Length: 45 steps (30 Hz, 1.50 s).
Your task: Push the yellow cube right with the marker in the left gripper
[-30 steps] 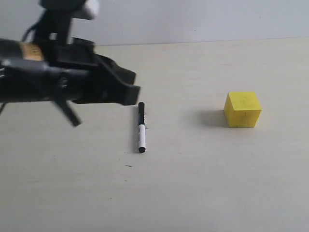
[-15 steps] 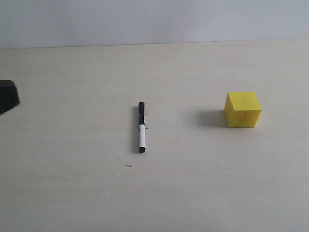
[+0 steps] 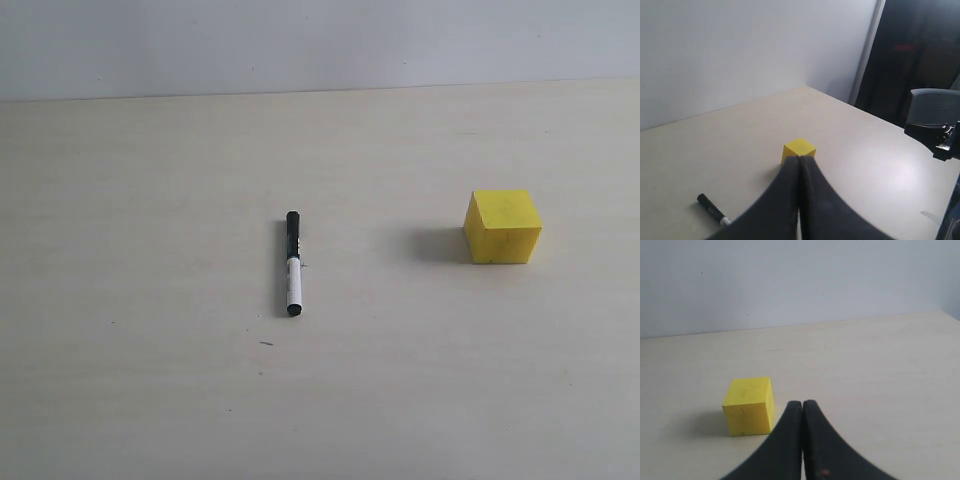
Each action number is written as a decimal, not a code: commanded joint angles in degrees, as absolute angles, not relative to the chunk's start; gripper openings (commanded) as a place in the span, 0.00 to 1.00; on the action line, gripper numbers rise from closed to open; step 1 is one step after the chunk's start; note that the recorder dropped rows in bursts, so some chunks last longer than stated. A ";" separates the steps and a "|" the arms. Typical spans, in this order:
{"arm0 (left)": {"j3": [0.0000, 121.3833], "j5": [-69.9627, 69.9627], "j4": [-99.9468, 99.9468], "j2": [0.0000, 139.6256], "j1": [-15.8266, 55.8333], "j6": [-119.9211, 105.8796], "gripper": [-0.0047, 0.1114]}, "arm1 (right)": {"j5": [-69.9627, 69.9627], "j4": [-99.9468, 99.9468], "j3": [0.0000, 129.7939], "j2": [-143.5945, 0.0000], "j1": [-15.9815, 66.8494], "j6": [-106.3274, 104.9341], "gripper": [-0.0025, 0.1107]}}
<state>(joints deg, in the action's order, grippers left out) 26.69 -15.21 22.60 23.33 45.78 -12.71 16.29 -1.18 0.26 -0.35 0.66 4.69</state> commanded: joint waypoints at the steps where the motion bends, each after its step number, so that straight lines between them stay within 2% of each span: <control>1: 26.38 -15.24 21.43 22.71 42.25 -14.97 0.04 | 16.21 -1.51 0.00 0.00 0.24 4.50 0.02; 7: 26.22 -16.32 23.11 21.71 25.49 -14.73 0.04 | 16.21 -1.51 0.00 0.00 0.24 4.50 0.02; 13: 25.99 -20.20 23.11 21.71 16.82 -14.73 0.04 | 16.21 -1.51 0.00 0.00 0.24 4.50 0.02; 18: 25.99 -23.28 23.23 20.24 15.26 -14.73 0.04 | 16.17 -1.51 0.00 0.00 0.24 4.50 0.02; 32: 17.27 -23.11 22.66 3.61 15.26 -14.84 0.04 | 16.17 -1.51 0.00 0.00 0.24 4.60 0.02; 45: 8.56 -14.37 22.66 3.18 15.26 -14.96 0.04 | 16.17 -1.51 0.00 0.00 0.24 4.60 0.02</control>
